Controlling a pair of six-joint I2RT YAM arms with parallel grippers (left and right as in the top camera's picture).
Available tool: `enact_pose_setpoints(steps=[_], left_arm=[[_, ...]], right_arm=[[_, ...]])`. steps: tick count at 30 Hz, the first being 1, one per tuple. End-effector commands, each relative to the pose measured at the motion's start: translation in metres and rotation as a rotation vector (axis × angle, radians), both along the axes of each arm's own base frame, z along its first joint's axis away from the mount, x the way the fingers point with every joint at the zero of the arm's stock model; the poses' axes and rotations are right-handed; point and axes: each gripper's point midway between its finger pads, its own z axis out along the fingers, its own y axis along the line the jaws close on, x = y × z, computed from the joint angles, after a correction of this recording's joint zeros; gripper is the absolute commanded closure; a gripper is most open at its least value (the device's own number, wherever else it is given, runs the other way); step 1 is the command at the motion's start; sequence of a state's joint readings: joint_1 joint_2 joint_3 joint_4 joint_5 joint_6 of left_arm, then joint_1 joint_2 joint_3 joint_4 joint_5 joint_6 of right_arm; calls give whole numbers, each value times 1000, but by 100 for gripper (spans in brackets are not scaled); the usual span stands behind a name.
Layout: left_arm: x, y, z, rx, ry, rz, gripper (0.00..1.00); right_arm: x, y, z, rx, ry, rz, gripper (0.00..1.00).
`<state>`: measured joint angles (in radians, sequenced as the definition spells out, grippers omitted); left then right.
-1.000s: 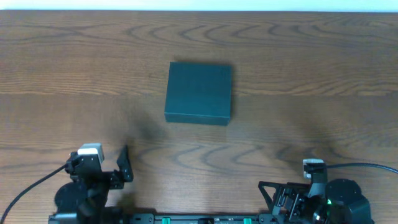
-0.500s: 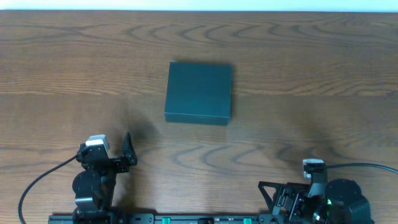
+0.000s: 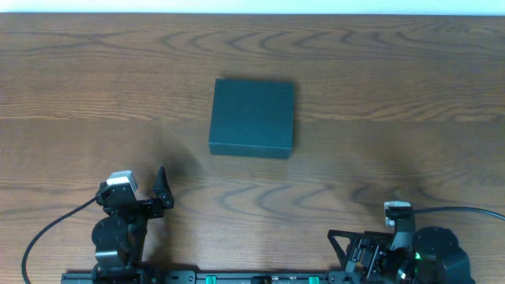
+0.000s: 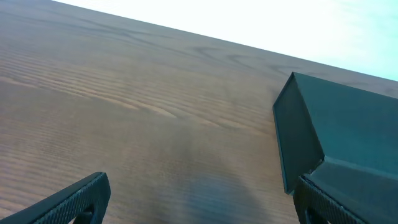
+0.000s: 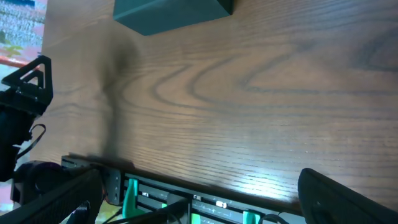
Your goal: Pack container
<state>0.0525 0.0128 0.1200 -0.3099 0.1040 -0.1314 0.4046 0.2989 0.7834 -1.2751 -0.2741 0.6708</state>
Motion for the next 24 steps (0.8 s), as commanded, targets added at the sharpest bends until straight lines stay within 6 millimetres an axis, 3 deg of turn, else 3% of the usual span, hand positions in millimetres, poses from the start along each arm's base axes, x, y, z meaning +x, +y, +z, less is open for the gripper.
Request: enact_pose_setpoints(steps=[1,15,20,24], left_arm=[[0,3,-10,-2,16,14,5],[0,3,-10,-2,16,14,5],[0,3,-10,-2,16,14,5],[0,3,-10,-2,16,14,5]], right_arm=[[-1,0,0,4,2,-3,1],[1,-3,-1,-20,-15,-1,1],[31,-28,8,-165,-178,-102,1],[50,-21,12,-271,-404,33,1]])
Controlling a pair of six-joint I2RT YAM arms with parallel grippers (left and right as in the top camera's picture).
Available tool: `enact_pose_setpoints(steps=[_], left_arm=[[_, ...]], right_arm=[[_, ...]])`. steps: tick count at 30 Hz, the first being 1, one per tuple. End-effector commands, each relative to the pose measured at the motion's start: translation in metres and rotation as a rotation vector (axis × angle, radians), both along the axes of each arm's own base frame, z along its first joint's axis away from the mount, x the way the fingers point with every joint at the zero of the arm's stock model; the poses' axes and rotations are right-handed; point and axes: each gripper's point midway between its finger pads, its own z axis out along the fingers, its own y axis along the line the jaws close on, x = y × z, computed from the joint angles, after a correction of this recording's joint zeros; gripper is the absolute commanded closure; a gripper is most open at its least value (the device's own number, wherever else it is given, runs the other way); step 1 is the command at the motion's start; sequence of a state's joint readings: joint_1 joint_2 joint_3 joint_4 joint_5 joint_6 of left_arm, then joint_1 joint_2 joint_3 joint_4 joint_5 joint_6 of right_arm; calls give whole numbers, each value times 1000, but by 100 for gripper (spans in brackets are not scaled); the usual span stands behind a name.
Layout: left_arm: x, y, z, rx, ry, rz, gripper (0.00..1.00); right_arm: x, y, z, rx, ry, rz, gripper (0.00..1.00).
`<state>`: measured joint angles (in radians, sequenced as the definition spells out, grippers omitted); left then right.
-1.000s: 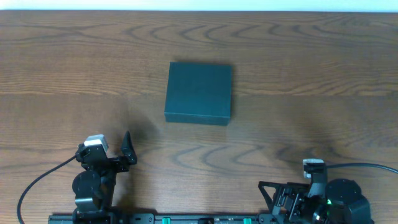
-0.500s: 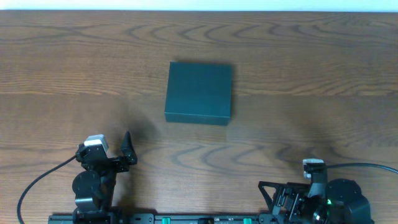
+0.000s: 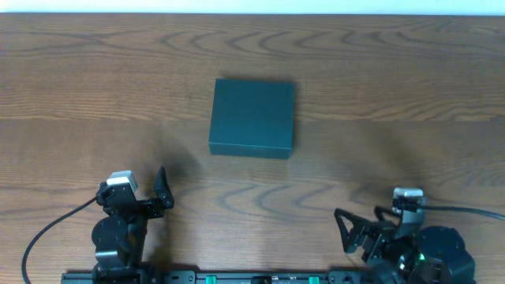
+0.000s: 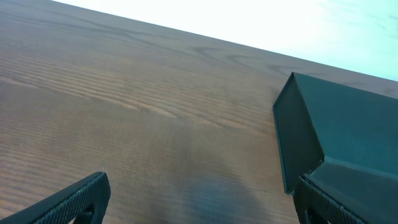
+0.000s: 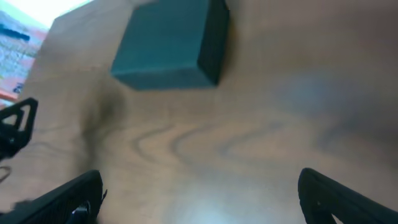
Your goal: Pack container
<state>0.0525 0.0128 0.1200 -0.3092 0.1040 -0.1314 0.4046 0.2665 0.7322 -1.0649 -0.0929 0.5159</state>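
Observation:
A closed dark teal box [image 3: 252,117] lies flat on the wooden table [image 3: 394,79], a little past its middle. My left gripper [image 3: 156,196] rests near the front edge at the left, open and empty; in its wrist view the box [image 4: 348,124] sits ahead to the right of the fingers [image 4: 68,202]. My right gripper [image 3: 357,230] is at the front right, open and empty. Its wrist view is blurred and shows the box [image 5: 171,43] far ahead to the left, beyond the wide-spread gripper [image 5: 202,205].
Both arm bases sit on a rail along the table's front edge [image 3: 252,278]. Cables run off at the left [image 3: 43,233] and the right [image 3: 473,210]. The left arm's finger [image 5: 15,121] shows at the left edge of the right wrist view.
My right arm has moved: its gripper sits a little further forward and to the right, and its wrist view now takes in the whole box instead of the front rail. The left arm has not moved.

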Motion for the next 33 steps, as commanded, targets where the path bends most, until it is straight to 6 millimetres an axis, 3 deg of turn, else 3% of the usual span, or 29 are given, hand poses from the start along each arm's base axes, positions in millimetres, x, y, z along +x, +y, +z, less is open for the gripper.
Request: enact_pose_setpoints(steps=[1,9,21,33], left_arm=[[0,3,-10,-2,17,14,5],[0,3,-10,-2,17,14,5],[0,3,-10,-2,17,14,5],[0,3,-10,-2,17,14,5]], right_arm=[[11,-5,-11,-172,-141,76,1],[23,-1,-69,-247,-238,130,1],[22,5,-140,-285,-98,186,0],[23,6,-139,-284,-104,185,1]])
